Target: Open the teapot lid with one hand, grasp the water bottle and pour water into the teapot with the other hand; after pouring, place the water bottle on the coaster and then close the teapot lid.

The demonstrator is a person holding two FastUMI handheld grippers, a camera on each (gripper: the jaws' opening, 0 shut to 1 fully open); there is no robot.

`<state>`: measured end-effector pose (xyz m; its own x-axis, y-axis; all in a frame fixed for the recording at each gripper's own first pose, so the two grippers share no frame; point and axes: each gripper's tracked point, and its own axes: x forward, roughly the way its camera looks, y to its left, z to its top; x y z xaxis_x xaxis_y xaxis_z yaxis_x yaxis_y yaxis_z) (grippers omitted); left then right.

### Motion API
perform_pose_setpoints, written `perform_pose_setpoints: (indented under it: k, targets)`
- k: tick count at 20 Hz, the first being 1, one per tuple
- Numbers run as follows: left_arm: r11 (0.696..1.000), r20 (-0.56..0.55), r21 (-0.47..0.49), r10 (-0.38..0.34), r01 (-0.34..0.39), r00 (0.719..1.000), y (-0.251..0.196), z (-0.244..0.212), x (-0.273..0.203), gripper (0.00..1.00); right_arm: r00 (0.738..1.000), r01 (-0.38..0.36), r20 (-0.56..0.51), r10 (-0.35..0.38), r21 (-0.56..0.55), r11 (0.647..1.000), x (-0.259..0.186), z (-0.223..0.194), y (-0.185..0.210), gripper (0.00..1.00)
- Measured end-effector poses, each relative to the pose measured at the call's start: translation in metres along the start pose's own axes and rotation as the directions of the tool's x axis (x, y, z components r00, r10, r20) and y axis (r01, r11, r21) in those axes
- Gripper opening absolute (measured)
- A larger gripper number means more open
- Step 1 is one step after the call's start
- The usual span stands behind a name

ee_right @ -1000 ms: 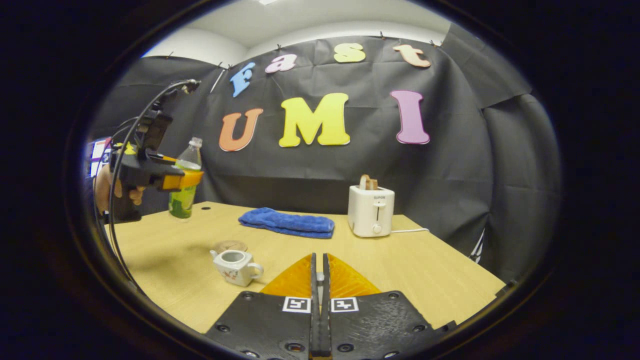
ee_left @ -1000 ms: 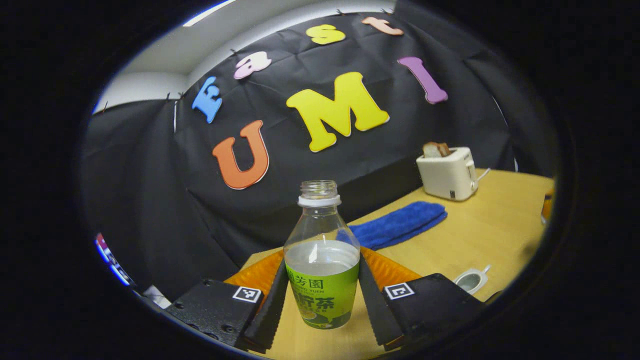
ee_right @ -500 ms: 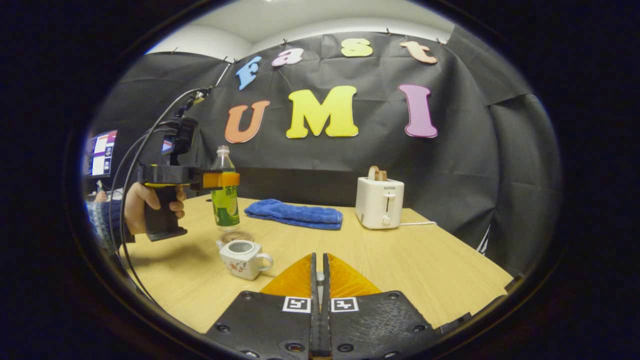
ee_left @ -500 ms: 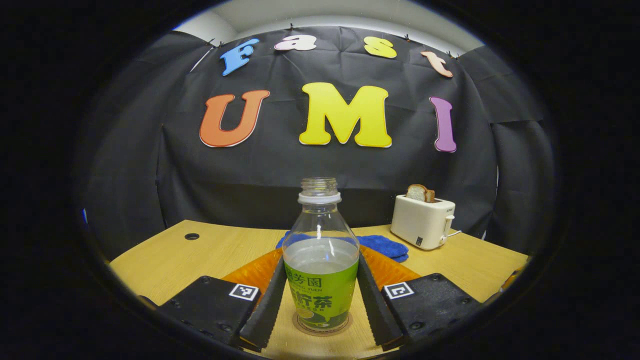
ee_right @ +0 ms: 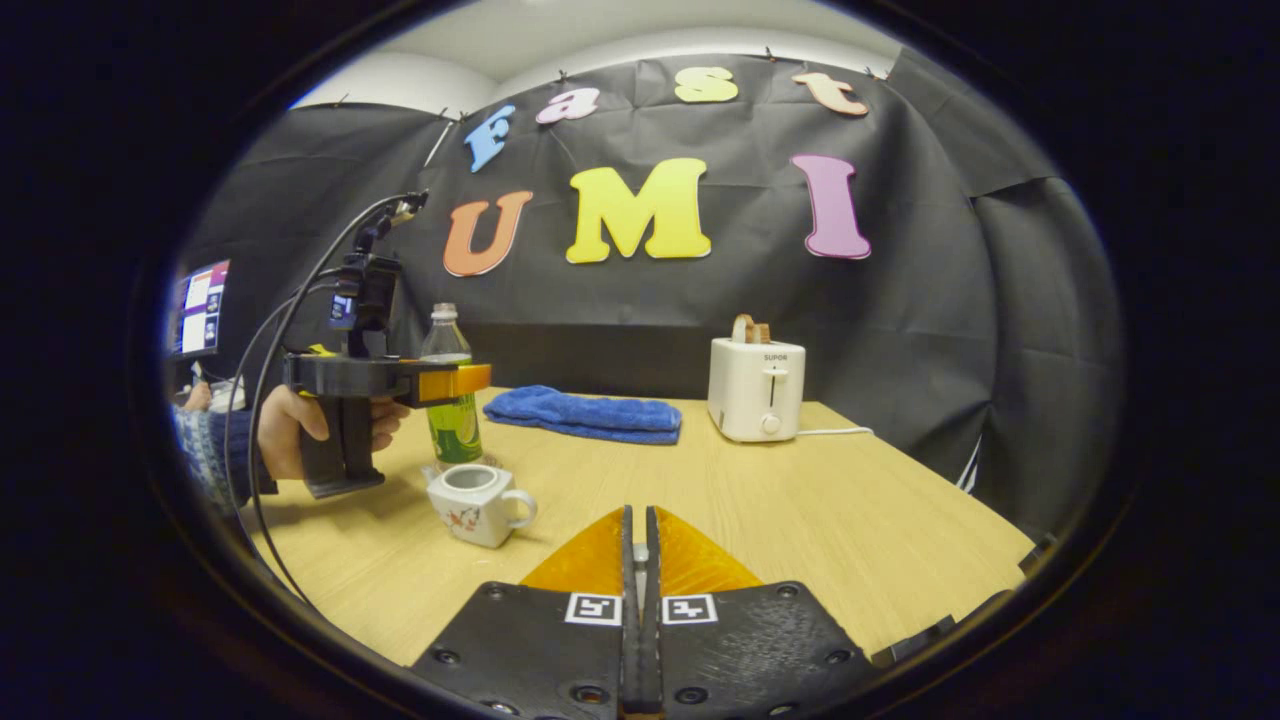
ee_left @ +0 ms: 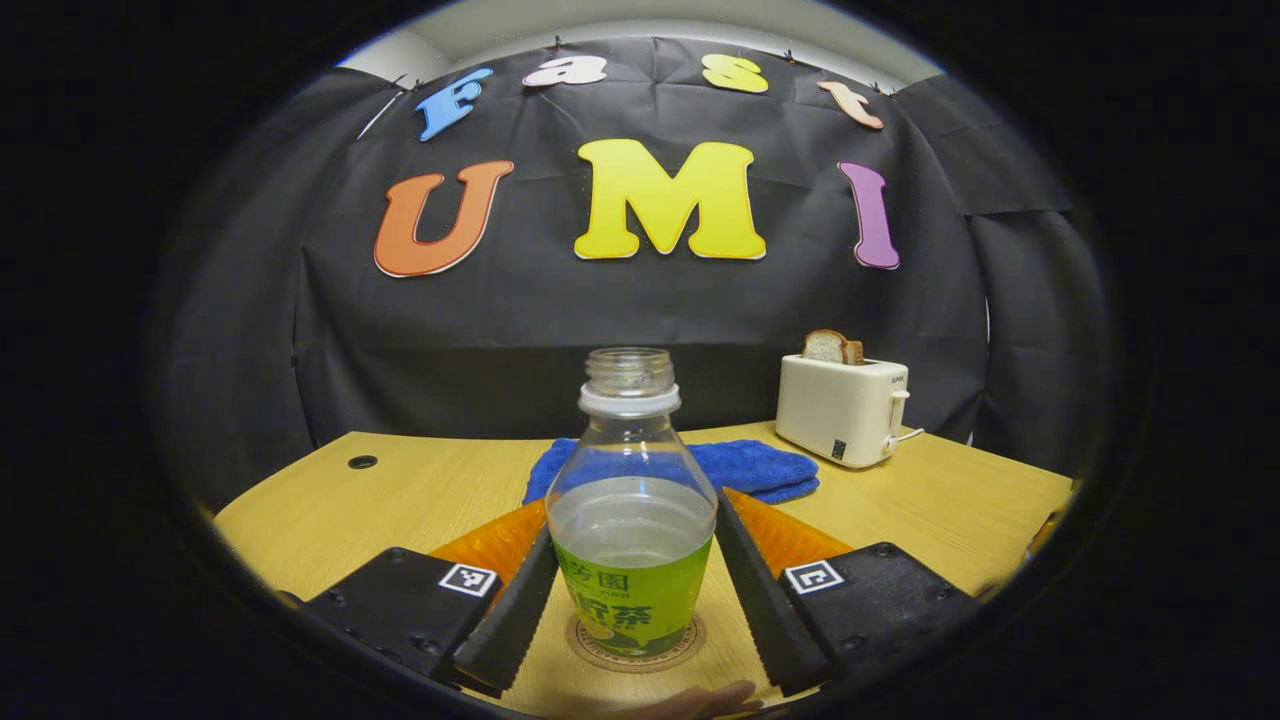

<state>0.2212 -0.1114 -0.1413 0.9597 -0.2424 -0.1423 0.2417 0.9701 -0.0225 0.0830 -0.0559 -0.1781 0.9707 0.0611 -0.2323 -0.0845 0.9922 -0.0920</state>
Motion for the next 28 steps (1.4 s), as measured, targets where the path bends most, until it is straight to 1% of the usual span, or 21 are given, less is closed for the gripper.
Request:
perform_pose_setpoints:
  k: [3,4,6,8,9,11,13,14,16,18,19,20,22,25,27,28]
  targets:
    - [1.000,0.024,0.011,-0.011,0.011,1.000,-0.003,0.010,-0.006,0.92,1.000,-0.001,0.003,0.001,-0.004,1.000,-0.002,0.001,0.002,0.00]
    - [1.000,0.031,0.012,-0.013,0.013,0.999,-0.004,0.013,-0.008,0.95,1.000,-0.001,0.005,0.001,-0.006,1.000,-0.003,0.002,0.003,0.00]
    - [1.000,0.042,0.010,-0.023,0.023,0.999,-0.004,0.018,-0.016,0.96,1.000,-0.002,0.012,0.002,-0.016,1.000,-0.004,0.006,0.006,0.00]
    - [1.000,0.073,0.003,0.000,0.000,0.997,0.005,0.028,-0.028,0.96,1.000,-0.012,0.025,0.013,-0.037,0.999,-0.006,0.012,0.013,0.00]
    - [1.000,0.070,0.005,0.005,-0.006,0.998,0.006,0.029,-0.033,0.96,0.999,-0.011,0.035,0.012,-0.041,0.999,-0.006,0.016,0.013,0.00]
    - [0.999,0.076,0.000,0.039,-0.039,0.996,0.019,0.032,-0.052,0.96,0.998,-0.024,0.052,0.026,-0.045,0.999,-0.007,0.025,0.021,0.00]
    - [0.996,0.079,-0.006,0.090,-0.090,0.993,0.035,0.031,-0.077,0.96,0.994,-0.072,0.079,0.076,-0.054,0.996,-0.006,0.040,0.042,0.00]
    - [0.994,0.084,-0.006,0.105,-0.105,0.991,0.040,0.030,-0.088,0.96,0.991,-0.093,0.088,0.098,-0.057,0.994,-0.005,0.046,0.050,0.00]
    - [0.986,0.089,-0.001,0.169,-0.169,0.982,0.058,0.027,-0.113,0.96,0.982,-0.154,0.098,0.158,-0.047,0.987,0.000,0.055,0.075,0.00]
    - [0.972,0.088,0.006,0.232,-0.234,0.969,0.075,0.019,-0.141,0.96,0.975,-0.201,0.094,0.203,-0.029,0.979,0.008,0.057,0.094,0.00]
    - [0.967,0.090,0.000,0.253,-0.254,0.963,0.079,0.015,-0.153,0.97,0.970,-0.223,0.092,0.223,-0.011,0.975,0.012,0.059,0.103,0.00]
    - [0.964,0.080,-0.011,0.264,-0.264,0.961,0.081,0.010,-0.163,0.97,0.965,-0.250,0.083,0.247,0.024,0.968,0.018,0.058,0.112,0.00]
    - [0.964,0.078,-0.028,0.264,-0.263,0.961,0.081,0.002,-0.188,0.96,0.959,-0.280,0.067,0.275,0.100,0.955,0.032,0.058,0.123,0.00]
    - [0.959,0.064,-0.007,0.282,-0.282,0.957,0.089,-0.012,-0.218,0.96,0.967,-0.254,0.050,0.250,0.102,0.962,0.057,0.060,0.128,0.00]
    - [0.965,0.045,0.002,0.263,-0.263,0.964,0.088,-0.022,-0.228,0.96,0.973,-0.232,0.034,0.230,0.099,0.968,0.072,0.054,0.130,0.00]
    - [0.965,0.046,0.011,0.261,-0.262,0.964,0.090,-0.023,-0.230,0.96,0.972,-0.233,0.018,0.233,0.100,0.967,0.078,0.048,0.135,0.00]
